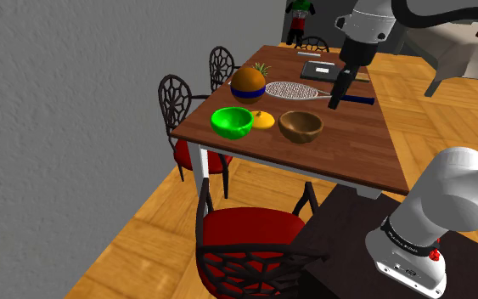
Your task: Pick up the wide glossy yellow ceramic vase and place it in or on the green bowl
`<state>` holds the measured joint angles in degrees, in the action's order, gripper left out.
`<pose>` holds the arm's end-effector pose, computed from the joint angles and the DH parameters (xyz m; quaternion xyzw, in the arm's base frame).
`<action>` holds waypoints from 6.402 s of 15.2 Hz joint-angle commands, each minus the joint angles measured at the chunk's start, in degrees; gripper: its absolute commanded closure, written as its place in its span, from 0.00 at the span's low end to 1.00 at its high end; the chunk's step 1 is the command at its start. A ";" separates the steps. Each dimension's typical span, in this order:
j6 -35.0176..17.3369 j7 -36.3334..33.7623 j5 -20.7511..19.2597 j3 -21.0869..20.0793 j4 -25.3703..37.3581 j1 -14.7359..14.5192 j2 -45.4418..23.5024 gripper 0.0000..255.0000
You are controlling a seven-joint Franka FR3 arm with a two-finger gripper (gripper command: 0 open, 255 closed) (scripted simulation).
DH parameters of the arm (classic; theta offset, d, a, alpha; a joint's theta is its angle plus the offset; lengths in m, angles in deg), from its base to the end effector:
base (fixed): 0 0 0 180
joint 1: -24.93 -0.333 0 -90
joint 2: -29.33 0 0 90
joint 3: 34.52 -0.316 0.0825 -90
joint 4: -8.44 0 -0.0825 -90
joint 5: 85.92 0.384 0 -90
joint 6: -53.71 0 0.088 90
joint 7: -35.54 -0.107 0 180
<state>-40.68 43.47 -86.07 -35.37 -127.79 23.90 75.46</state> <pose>0.3091 0.0113 0.5932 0.9958 0.0834 0.0370 0.0087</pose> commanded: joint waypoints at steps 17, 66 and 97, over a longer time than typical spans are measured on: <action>-19.19 7.14 -1.93 5.31 13.45 1.67 -33.53 0.00; -21.13 14.10 1.57 7.07 49.42 4.83 -72.47 1.00; 1.94 8.72 0.76 5.84 73.38 1.14 -73.44 1.00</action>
<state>-39.59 53.32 -85.22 -29.24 -56.16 25.81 2.93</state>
